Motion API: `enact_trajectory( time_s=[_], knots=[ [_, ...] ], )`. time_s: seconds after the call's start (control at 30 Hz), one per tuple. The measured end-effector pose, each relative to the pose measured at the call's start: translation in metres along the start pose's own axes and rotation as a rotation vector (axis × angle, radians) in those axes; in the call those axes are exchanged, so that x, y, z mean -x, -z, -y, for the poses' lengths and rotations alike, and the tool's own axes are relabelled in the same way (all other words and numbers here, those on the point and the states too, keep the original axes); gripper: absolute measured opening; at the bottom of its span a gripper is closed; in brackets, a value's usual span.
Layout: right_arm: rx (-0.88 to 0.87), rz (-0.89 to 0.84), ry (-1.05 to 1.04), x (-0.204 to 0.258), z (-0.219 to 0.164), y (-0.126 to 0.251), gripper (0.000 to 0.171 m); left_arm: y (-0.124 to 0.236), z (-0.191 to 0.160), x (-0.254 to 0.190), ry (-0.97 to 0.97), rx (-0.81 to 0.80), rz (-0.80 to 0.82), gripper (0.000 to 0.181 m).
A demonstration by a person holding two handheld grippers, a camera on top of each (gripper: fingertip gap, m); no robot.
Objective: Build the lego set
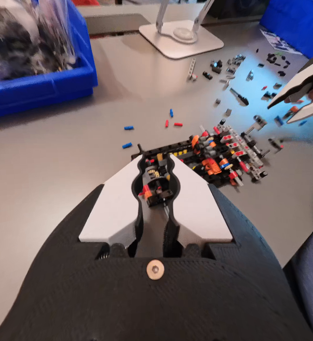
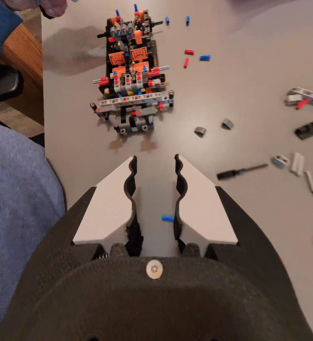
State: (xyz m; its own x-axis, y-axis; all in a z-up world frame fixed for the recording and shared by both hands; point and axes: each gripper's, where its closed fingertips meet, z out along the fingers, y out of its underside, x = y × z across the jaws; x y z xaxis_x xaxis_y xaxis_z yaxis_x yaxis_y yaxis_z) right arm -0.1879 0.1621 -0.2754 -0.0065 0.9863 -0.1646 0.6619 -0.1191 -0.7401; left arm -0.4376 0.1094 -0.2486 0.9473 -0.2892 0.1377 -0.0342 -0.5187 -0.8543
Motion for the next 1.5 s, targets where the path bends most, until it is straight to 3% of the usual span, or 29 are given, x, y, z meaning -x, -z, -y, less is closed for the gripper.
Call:
enact_trajectory(
  time_s=[0.2, 0.33, 0.53, 0.83, 0.93, 1.13, 1.4, 1.5],
  knots=[
    [-0.046, -0.200, -0.074, -0.075, -0.019, 0.070, 0.028, -0.007, 0.043, -0.054, -0.129, -0.067, -0.068, 0.011],
    [-0.051, -0.301, -0.099, -0.125, -0.030, 0.102, 0.020, -0.019, 0.067, -0.115, -0.167, -0.131, -0.239, 0.000],
    [0.059, -0.422, -0.111, -0.188, -0.039, 0.087, 0.021, -0.040, 0.072, -0.188, -0.232, -0.132, -0.415, 0.000],
    [0.158, -0.453, -0.137, -0.227, -0.056, 0.059, 0.016, -0.044, 0.079, -0.202, -0.224, -0.154, -0.465, 0.000],
    [0.143, -0.444, -0.155, -0.231, -0.055, 0.056, 0.006, -0.048, 0.082, -0.203, -0.222, -0.161, -0.472, 0.000],
    [0.073, -0.393, -0.120, -0.207, -0.041, 0.071, 0.006, -0.055, 0.086, -0.209, -0.229, -0.169, -0.456, 0.003],
    [-0.182, -0.353, 0.169, -0.102, 0.025, 0.111, 0.005, -0.079, 0.115, -0.233, -0.181, -0.233, -0.437, 0.034],
    [-0.244, -0.357, 0.281, -0.069, 0.039, 0.120, 0.005, -0.088, 0.129, -0.248, -0.150, -0.250, -0.467, 0.034]
  ],
)
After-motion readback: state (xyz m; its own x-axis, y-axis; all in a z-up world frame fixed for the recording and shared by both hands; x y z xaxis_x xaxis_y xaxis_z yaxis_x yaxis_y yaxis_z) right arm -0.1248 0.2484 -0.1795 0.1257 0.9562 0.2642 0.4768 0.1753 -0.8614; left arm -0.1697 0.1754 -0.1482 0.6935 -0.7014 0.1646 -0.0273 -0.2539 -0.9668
